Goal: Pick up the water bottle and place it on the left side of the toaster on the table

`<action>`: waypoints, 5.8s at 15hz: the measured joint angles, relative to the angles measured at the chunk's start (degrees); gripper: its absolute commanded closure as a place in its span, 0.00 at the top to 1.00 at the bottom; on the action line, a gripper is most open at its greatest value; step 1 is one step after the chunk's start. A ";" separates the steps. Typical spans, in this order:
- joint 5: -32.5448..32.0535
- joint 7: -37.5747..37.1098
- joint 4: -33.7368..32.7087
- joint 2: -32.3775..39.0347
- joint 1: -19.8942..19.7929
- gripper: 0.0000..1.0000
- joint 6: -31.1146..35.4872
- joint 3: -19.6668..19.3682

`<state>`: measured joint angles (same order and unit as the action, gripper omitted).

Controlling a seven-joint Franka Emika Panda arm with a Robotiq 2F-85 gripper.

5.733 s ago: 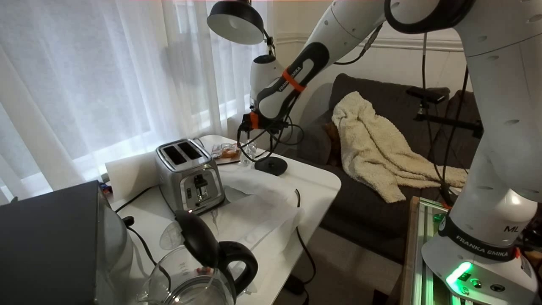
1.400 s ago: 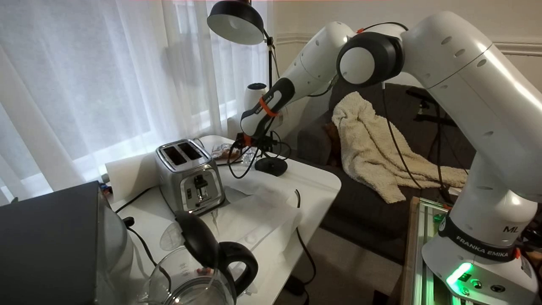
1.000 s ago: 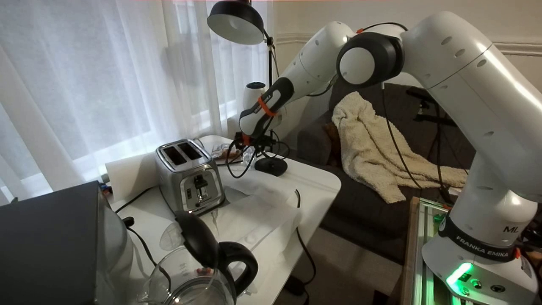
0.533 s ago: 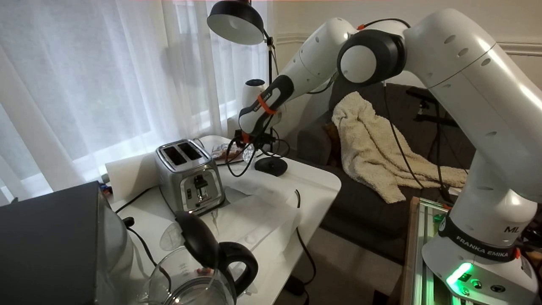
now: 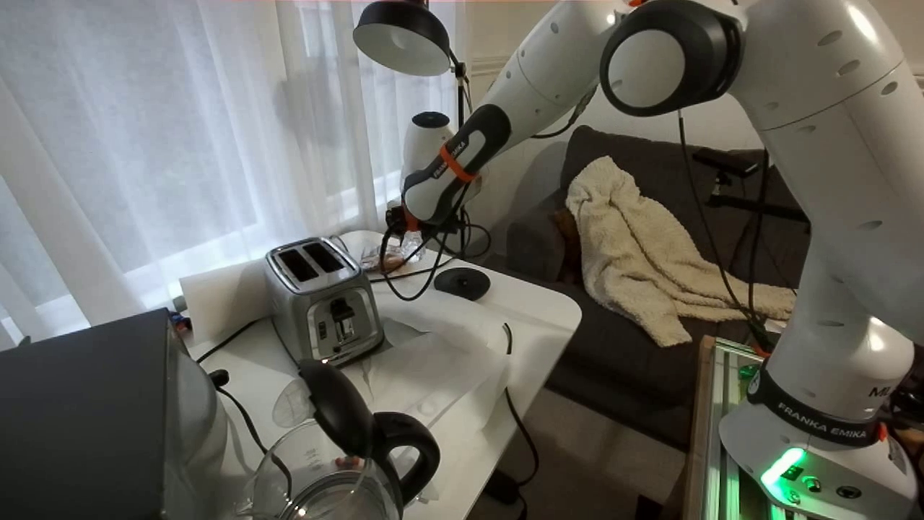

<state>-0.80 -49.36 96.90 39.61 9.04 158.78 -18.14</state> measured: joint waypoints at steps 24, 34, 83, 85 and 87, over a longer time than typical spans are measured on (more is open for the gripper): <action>-16.04 12.74 21.62 -25.56 23.09 0.48 21.44 4.83; -15.63 16.58 20.69 -24.10 20.98 0.23 17.48 7.68; -5.67 28.06 -43.64 16.57 12.40 1.00 -27.16 18.99; -5.66 25.91 -43.92 14.38 12.79 1.00 -32.58 18.99; -5.66 23.76 -43.90 11.50 13.26 1.00 -38.05 19.01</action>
<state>-6.46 -25.60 52.99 51.11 22.30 120.73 0.86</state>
